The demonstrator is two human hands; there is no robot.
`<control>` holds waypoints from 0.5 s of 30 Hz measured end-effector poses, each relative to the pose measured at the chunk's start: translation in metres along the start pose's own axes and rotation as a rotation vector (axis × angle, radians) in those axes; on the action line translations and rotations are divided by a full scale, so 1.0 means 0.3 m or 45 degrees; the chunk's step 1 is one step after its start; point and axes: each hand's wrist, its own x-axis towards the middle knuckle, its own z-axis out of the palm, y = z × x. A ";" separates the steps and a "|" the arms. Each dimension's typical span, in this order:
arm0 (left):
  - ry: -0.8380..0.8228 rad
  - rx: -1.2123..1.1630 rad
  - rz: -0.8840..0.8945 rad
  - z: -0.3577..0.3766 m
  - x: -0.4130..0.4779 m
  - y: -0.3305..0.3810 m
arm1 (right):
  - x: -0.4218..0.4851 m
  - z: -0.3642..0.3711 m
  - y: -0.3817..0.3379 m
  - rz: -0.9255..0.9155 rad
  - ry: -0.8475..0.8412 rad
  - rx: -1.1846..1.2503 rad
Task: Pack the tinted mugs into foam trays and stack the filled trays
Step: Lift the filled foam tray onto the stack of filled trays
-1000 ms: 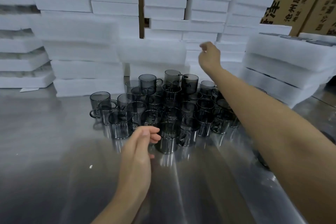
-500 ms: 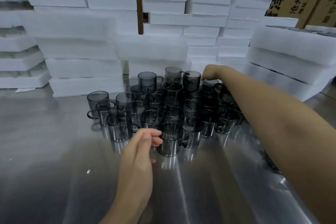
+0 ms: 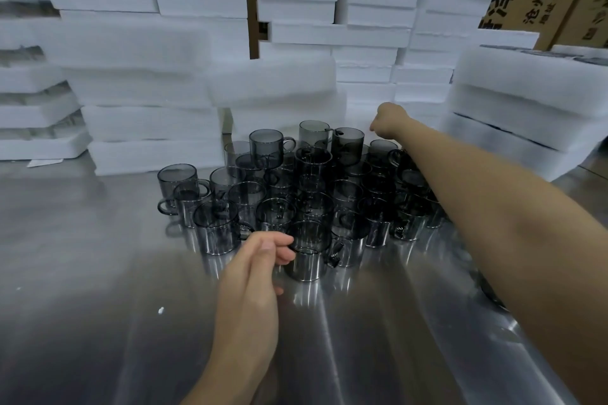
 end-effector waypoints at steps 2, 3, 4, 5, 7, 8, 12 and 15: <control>-0.001 -0.004 -0.002 0.001 0.000 0.000 | 0.003 -0.001 0.007 0.023 -0.010 0.044; -0.001 -0.006 -0.003 0.001 0.000 0.000 | 0.004 0.000 0.013 0.023 -0.008 0.061; -0.001 -0.006 -0.004 0.001 0.000 0.001 | -0.004 -0.003 0.013 0.016 -0.002 0.062; -0.002 -0.003 -0.003 0.001 0.000 0.002 | -0.007 -0.005 0.014 0.004 0.003 0.069; -0.002 -0.003 -0.003 0.001 0.000 0.001 | -0.009 -0.005 0.014 -0.033 -0.023 0.083; -0.002 -0.008 -0.004 0.002 0.000 0.001 | -0.013 -0.005 0.012 -0.042 -0.035 0.077; -0.004 -0.014 -0.003 0.002 0.001 -0.001 | -0.025 -0.019 -0.029 -0.103 -0.134 -0.064; -0.003 -0.007 -0.002 0.003 0.001 -0.002 | -0.021 -0.030 -0.084 -0.321 -0.179 -0.063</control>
